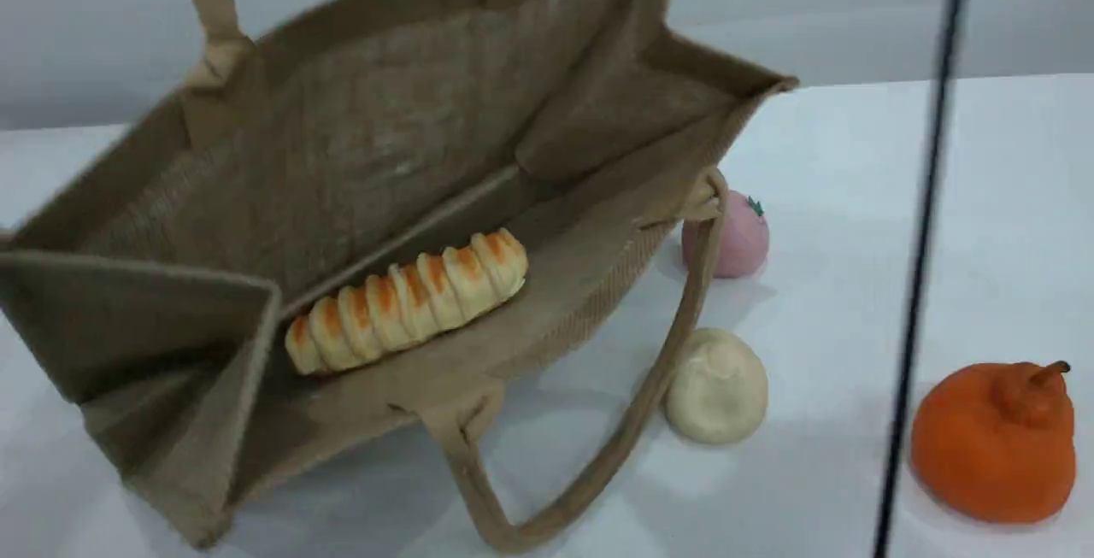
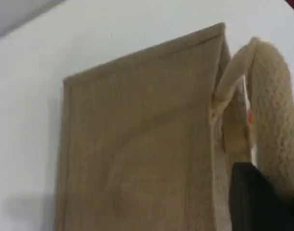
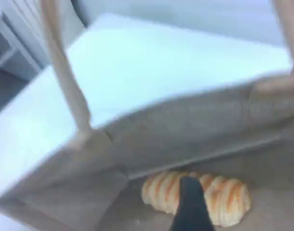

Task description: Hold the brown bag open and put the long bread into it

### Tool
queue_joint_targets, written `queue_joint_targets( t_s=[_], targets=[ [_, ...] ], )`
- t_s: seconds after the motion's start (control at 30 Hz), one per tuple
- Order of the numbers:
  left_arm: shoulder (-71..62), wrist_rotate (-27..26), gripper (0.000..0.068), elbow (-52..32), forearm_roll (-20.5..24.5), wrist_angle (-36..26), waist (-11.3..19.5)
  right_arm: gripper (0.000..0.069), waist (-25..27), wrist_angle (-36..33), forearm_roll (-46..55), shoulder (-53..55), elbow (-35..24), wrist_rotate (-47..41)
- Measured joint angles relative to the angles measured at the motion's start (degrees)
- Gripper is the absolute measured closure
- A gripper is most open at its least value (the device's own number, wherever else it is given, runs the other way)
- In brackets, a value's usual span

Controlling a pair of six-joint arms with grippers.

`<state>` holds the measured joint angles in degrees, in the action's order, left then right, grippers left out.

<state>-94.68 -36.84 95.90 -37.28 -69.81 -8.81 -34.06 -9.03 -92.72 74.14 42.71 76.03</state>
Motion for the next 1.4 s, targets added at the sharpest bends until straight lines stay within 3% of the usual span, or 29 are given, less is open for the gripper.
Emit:
queue_joint_targets(
  t_s=[0.27, 0.43, 0.6, 0.9, 1.1, 1.27, 1.4],
  targets=[
    [-0.09, -0.56, 0.0605, -6.44, -2.33, 4.32, -0.01, 0.0251, 0.00, -0.97, 0.22, -16.12, -10.23, -4.09],
    [-0.09, -2.29, 0.0605, -10.49, -2.18, 7.66, -2.39, 0.0251, 0.00, -4.33, 6.96, -16.23, -12.07, -5.02],
    [-0.16, -4.89, 0.0605, -14.17, -0.54, 10.68, -6.02, 0.0251, 1.87, -7.64, 17.27, -16.23, -12.07, -13.80],
    [-3.78, -4.46, 0.0605, -17.46, -0.43, 17.52, -9.47, 0.0281, 16.70, -27.00, 40.46, -18.89, -11.95, -35.22],
    [-8.98, -4.46, 0.0575, -18.39, -0.44, 21.77, -11.38, 0.0286, 25.93, -38.22, 44.19, -26.73, -11.85, -39.03],
    [-13.43, -4.46, 0.0477, -18.39, -1.29, 22.29, -11.38, 0.0288, 30.12, -48.90, 50.92, -34.74, -7.39, -45.59],
    [-16.75, -4.75, 0.0377, -18.39, -3.87, 22.55, -12.39, 0.0288, 30.18, -54.54, 59.96, -39.73, -2.67, -53.21]
  ],
)
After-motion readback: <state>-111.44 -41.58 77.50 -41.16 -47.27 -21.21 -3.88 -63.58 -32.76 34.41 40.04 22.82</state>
